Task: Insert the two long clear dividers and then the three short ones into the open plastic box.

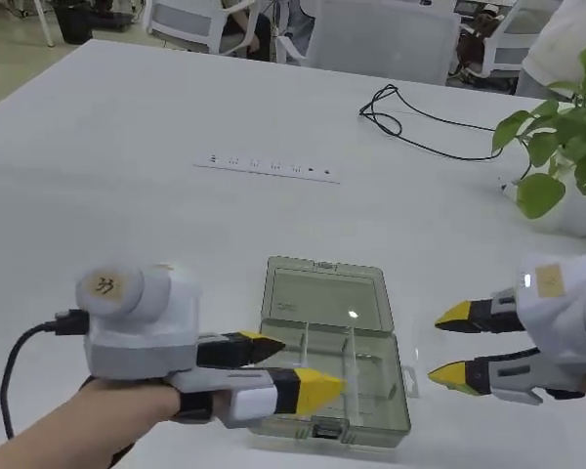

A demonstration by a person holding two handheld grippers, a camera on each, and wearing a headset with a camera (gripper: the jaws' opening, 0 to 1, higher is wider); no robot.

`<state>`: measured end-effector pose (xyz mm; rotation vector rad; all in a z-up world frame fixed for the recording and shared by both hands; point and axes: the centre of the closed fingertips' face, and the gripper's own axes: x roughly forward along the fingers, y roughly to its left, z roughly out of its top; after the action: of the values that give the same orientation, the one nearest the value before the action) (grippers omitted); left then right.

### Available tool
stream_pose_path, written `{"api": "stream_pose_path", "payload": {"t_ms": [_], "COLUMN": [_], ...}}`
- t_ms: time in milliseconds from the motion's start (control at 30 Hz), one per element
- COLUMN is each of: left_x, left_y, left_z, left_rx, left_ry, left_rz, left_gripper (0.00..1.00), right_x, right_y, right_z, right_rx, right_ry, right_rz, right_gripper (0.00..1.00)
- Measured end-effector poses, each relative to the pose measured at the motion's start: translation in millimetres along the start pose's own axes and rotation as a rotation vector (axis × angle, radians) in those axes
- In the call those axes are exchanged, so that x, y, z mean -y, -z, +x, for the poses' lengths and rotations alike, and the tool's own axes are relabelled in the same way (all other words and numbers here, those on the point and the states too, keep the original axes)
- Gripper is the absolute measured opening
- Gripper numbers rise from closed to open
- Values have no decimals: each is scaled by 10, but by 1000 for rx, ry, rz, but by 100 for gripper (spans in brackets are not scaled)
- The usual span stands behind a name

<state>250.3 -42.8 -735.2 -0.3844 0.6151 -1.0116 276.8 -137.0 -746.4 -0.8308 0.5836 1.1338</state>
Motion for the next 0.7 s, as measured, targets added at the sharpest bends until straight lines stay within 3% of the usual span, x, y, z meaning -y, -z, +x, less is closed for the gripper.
{"api": "stream_pose_path", "payload": {"t_ms": [167, 233, 467, 500, 700], "left_x": [49, 16, -25, -14, 74], "left_y": [-110, -125, -96, -87, -71], "left_z": [102, 131, 198, 208, 290], "left_rx": [16, 7, -29, -34, -39], "left_ry": [25, 17, -3, -2, 19], "left_rz": [-97, -134, -221, -251, -305], "left_gripper": [48, 43, 35, 34, 23], "right_x": [-33, -42, -110, -104, -191], "right_y": [-178, -238, -367, -384, -444], "right_z": [9, 17, 46, 52, 96], "right_rx": [12, 17, 20, 15, 9], "right_ry": [-4, 2, 4, 17, 9], "right_rz": [-34, -50, -110, -130, -157], "right_gripper": [33, 33, 33, 33, 33]}}
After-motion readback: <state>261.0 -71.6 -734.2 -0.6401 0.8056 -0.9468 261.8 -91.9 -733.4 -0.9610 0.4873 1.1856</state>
